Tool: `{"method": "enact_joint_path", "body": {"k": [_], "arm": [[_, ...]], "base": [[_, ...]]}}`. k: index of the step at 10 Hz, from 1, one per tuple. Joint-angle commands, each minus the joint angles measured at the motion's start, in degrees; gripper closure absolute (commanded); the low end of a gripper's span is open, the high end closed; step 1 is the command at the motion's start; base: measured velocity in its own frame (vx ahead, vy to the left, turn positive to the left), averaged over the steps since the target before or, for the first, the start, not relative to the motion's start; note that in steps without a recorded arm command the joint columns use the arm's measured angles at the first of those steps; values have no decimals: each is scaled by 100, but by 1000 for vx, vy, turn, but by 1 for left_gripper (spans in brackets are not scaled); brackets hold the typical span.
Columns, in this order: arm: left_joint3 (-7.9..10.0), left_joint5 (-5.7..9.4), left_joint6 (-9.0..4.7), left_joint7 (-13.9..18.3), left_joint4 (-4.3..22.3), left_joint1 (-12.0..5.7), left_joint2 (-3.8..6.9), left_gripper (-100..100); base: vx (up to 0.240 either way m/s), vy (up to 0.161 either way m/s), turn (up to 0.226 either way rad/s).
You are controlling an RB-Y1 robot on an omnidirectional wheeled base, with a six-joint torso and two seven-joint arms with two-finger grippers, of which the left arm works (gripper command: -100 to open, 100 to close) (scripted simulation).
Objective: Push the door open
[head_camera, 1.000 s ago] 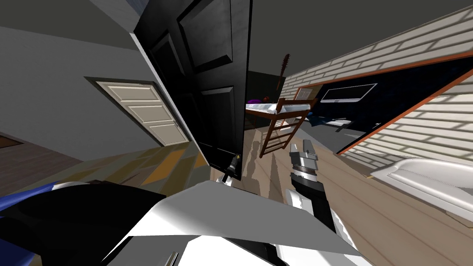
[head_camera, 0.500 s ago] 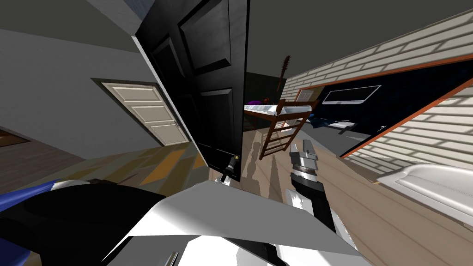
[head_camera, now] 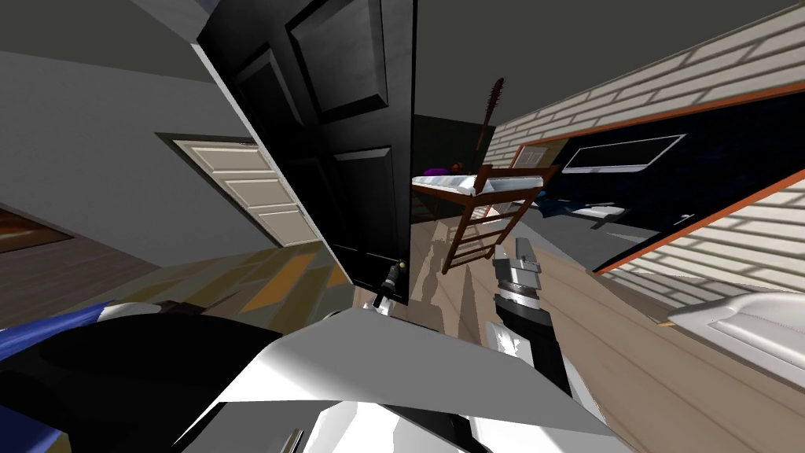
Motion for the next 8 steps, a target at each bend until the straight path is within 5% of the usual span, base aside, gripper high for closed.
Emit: {"method": "enact_joint_path", "body": {"k": [1, 3, 6, 8], "arm": [[-48, -14, -13, -7, 20, 5, 14, -100], [-119, -34, 1, -45, -20, 45, -99, -100], [-197, -55, 16, -87, -62, 88, -431, -100], [-186, -43, 4, -108, -103, 130, -225, -100]], "base": [[-215, 19, 59], [-241, 31, 89], [-210, 32, 69], [8, -6, -18]]}}
